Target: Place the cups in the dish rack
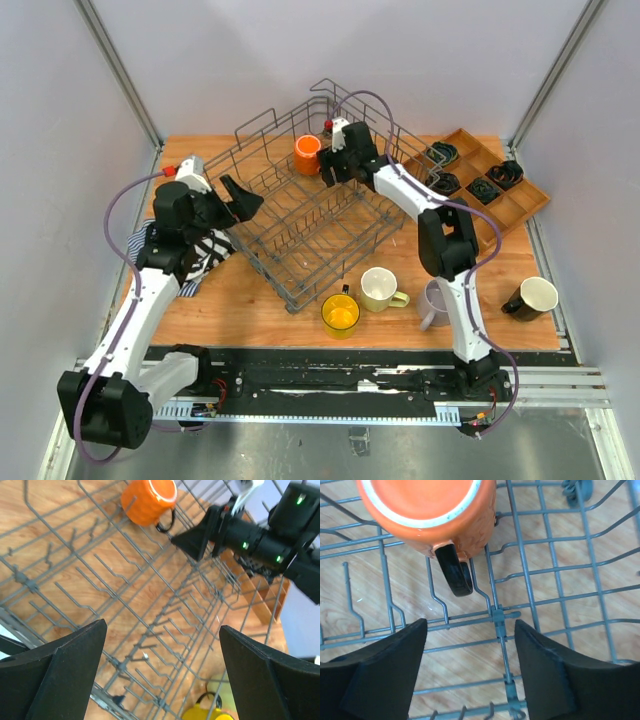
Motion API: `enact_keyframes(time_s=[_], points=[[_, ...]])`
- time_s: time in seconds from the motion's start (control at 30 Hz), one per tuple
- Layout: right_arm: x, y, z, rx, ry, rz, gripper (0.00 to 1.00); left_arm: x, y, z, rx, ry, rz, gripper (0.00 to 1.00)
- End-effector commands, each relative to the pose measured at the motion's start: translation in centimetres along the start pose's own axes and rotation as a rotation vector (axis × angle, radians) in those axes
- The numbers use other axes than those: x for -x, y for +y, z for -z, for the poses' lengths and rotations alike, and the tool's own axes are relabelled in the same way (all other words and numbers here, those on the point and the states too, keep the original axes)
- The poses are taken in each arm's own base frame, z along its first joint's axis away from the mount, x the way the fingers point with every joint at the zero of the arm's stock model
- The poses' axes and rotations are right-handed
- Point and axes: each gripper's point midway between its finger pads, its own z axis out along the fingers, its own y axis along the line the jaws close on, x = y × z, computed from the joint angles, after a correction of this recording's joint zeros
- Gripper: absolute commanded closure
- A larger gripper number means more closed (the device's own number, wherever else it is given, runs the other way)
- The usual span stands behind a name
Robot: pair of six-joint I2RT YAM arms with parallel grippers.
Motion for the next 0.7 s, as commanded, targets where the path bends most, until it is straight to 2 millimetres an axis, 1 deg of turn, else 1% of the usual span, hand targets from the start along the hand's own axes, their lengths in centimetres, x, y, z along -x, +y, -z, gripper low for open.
enact_keyframes(time_s=[0.0, 0.03, 0.07, 0.17, 0.27, 0.37, 0.4, 0.47, 0.53, 0.57, 0.67], points=[[5.2, -0.9, 4.6, -0.035, -0.122, 0.028, 0.21, -1.2, -3.0, 1.3, -0.038, 0.068, -0.073, 0.0], [5.7, -0.9, 5.4, -0.037, -0.132, 0.027, 0.08, -1.7, -3.4, 1.5, -0.04, 0.086, -0.075, 0.0], [6.0, -0.7, 6.1, -0.032, -0.139, 0.026, 0.0, -2.3, -3.8, 1.7, -0.041, 0.105, -0.075, 0.0], [6.7, 0.2, 8.0, 0.0, -0.156, 0.003, 0.02, -4.1, -4.7, 2.6, -0.032, 0.166, -0.083, 0.02], [7.4, 1.1, 10.1, 0.041, -0.16, -0.019, 0.02, -5.1, -5.0, 3.9, -0.014, 0.193, -0.059, 0.06], [8.0, 1.3, 12.3, 0.032, -0.161, -0.065, 0.02, -5.8, -5.0, 5.5, 0.001, 0.213, -0.009, 0.1], [8.9, 1.4, 14.1, 0.025, -0.18, -0.088, 0.02, -6.2, -5.1, 6.0, 0.005, 0.227, 0.007, 0.12], [8.4, 1.4, 15.7, 0.016, -0.144, -0.188, 0.02, -7.1, -5.2, 7.2, 0.022, 0.257, 0.044, 0.13], [7.3, 2.2, 17.5, 0.051, -0.058, -0.29, 0.02, -8.3, -5.6, 8.3, 0.019, 0.301, 0.063, 0.14], [6.9, 2.7, 18.4, 0.073, -0.027, -0.306, 0.02, -8.9, -5.9, 8.8, 0.015, 0.32, 0.073, 0.16], [5.4, 3.2, 21.2, 0.055, 0.011, -0.315, 0.02, -10.9, -7.0, 10.5, -0.004, 0.368, 0.094, 0.18]])
